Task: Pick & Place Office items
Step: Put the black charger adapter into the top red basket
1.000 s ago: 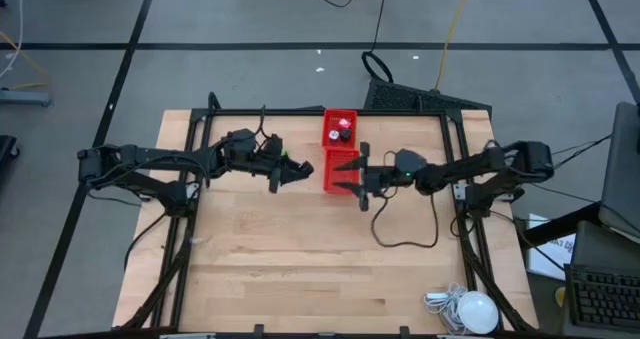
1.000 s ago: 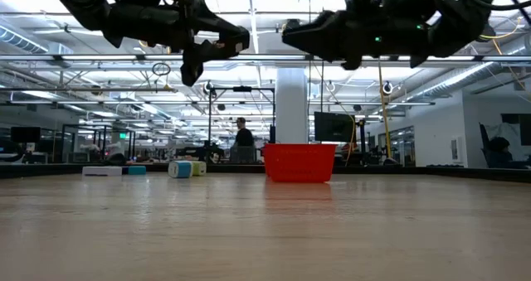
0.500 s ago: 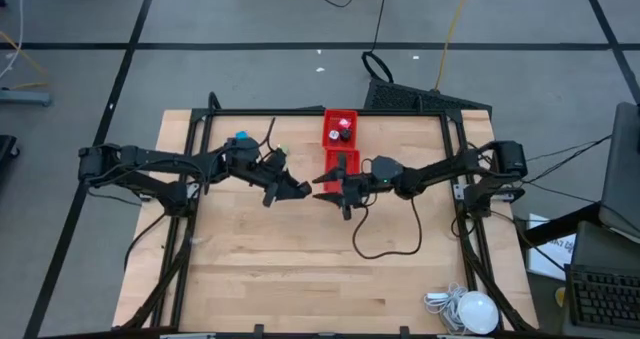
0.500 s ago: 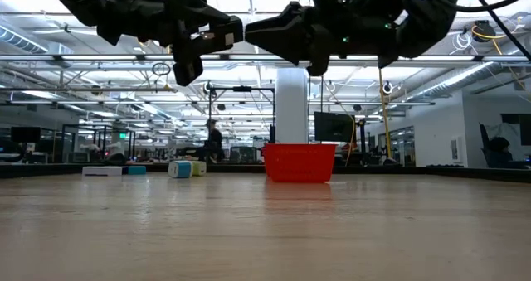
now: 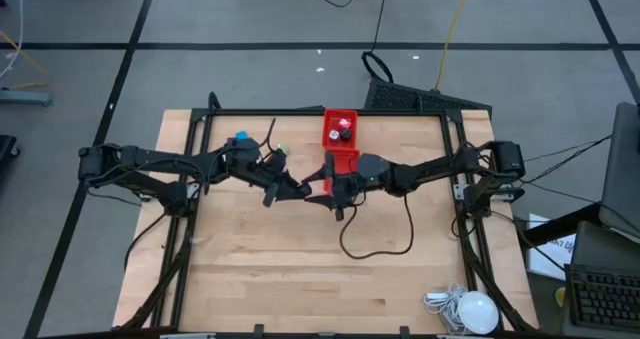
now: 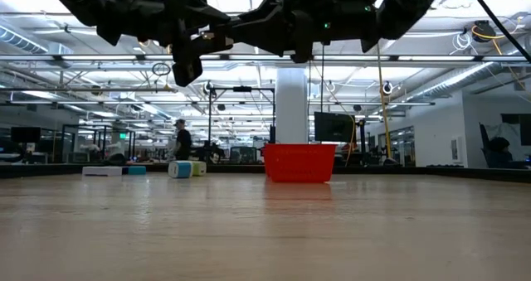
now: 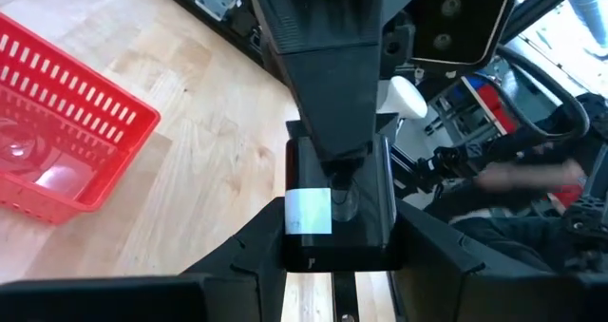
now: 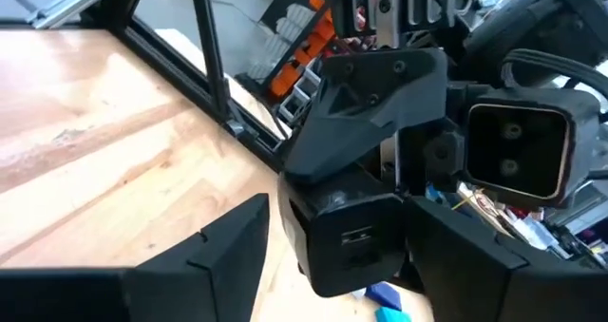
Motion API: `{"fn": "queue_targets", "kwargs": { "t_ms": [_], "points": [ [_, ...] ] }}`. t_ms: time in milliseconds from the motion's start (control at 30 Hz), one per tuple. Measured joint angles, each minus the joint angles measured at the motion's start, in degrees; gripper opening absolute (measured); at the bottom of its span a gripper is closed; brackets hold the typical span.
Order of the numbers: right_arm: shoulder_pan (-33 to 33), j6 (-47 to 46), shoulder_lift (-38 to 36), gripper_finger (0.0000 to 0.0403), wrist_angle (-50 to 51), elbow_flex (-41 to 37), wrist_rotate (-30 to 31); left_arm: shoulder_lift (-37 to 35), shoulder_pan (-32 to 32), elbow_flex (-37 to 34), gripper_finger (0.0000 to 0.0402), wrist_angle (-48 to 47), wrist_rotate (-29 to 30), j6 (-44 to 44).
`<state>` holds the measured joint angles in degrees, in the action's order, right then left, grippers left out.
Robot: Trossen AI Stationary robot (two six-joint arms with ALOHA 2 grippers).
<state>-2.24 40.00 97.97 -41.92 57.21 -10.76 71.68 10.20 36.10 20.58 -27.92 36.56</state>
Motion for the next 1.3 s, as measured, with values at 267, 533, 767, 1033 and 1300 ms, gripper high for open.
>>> {"fn": "queue_targets", "kwargs": {
  "t_ms": [267, 533, 767, 1033, 1300],
  "points": [
    [0.0, 1.6, 0.0, 0.0156, 0.4, 0.1, -0.2, 0.0, -0.1, 0.0, 0.0158, -0.3, -0.5, 0.1],
    [0.0, 1.5, 0.0, 0.0142, 1.3, 0.1, 0.0, 0.0, -0.1, 0.0, 0.0174, -0.1, -0.2, -1.5],
    [0.0, -1.9, -0.2, 0.0142, 6.7, 0.2, 0.3, -2.6, 1.3, -0.1, 0.022, 1.2, 0.4, -6.0],
    [-0.7, -3.4, -3.9, 0.0142, 17.1, -0.1, 11.5, -10.5, 4.8, 0.1, 0.0248, 2.6, 0.1, -15.2],
    [-6.4, -10.1, -13.7, 0.0142, 16.4, -7.9, 14.0, -14.8, 6.0, 0.0, 0.0248, 2.1, 2.0, -23.5]
  ]
}}
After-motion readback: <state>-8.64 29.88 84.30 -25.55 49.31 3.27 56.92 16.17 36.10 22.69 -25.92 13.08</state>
